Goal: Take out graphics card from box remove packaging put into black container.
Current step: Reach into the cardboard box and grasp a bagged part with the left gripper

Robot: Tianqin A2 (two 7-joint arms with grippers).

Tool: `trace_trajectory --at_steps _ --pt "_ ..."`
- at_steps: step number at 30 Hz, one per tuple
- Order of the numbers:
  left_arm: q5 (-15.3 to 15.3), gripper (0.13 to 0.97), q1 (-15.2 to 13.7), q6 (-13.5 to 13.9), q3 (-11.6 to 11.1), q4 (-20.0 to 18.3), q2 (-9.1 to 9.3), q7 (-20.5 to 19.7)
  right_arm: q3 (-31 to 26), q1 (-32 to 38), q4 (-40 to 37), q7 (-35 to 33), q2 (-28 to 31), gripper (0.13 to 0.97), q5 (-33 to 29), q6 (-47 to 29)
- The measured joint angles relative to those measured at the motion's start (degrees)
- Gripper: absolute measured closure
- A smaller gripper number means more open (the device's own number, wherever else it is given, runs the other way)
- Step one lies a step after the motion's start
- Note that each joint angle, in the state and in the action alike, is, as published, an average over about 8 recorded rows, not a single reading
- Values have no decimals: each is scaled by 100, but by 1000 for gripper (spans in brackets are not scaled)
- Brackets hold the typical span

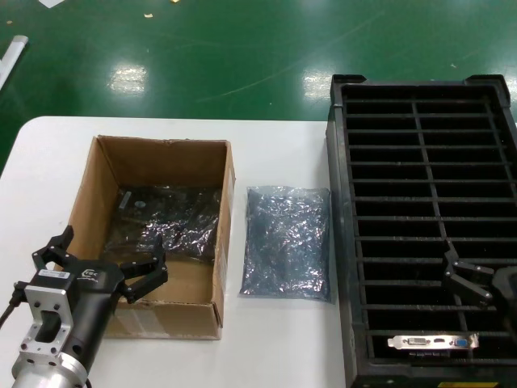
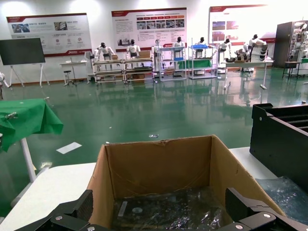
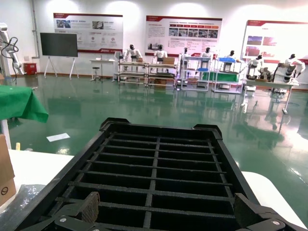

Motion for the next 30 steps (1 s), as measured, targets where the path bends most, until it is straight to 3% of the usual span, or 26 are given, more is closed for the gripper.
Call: trace_trajectory --at_steps 24,27,30 --pt "1 132 -2 -5 11 -1 -18 -1 0 0 0 0 0 129 0 0" --pt "7 132 -29 -30 85 -7 -141 -6 0 0 0 0 0 129 0 0" --pt "19 132 -130 -76 268 -1 -433 -6 0 0 0 0 0 129 0 0"
